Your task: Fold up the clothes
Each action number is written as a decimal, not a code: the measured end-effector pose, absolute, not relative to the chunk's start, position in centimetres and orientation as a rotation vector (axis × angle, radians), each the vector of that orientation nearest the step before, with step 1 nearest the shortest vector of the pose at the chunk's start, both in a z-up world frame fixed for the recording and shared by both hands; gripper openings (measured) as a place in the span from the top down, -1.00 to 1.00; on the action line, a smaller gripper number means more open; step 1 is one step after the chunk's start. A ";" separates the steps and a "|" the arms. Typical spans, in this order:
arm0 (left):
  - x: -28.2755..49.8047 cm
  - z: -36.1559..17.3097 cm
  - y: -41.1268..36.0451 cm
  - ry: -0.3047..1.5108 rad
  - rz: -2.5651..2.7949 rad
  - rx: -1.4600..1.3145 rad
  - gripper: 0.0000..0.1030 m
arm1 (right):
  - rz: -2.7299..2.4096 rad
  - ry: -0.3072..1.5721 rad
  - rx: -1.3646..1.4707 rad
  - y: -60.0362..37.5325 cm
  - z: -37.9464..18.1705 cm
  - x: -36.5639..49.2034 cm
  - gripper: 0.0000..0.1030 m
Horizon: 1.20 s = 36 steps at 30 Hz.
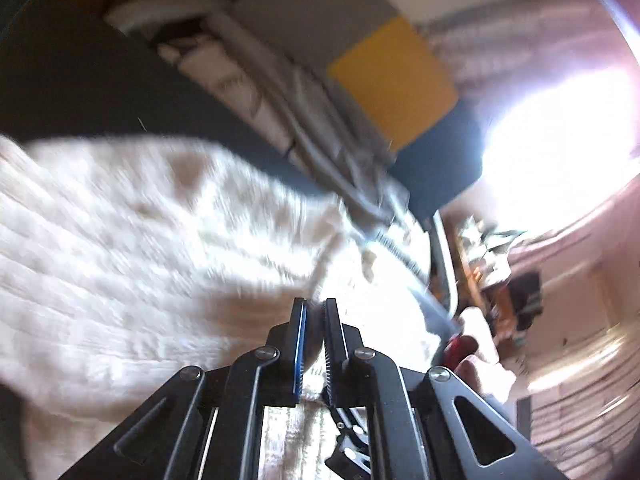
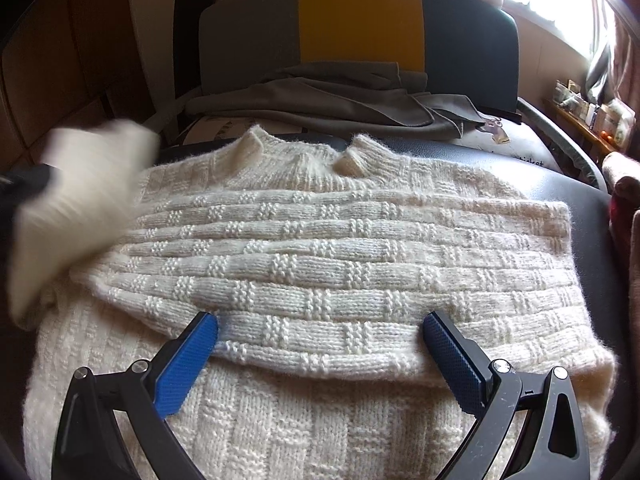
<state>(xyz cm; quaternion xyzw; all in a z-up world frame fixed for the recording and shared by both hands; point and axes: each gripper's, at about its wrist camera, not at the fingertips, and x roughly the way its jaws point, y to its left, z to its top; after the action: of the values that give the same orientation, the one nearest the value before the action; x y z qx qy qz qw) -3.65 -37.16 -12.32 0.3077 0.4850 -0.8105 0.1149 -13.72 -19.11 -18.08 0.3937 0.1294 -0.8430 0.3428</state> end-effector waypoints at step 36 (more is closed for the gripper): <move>12.5 -15.8 -36.1 1.188 -2.428 0.833 0.46 | -1.837 -0.208 1.260 -24.1 -17.8 -14.0 0.46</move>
<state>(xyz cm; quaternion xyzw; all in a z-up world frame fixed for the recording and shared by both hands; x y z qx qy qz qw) 12.50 -36.08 -15.75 0.2909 0.4150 -0.8478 0.1560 -14.01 -24.06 -17.77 0.5067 -0.0836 -0.7384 0.4371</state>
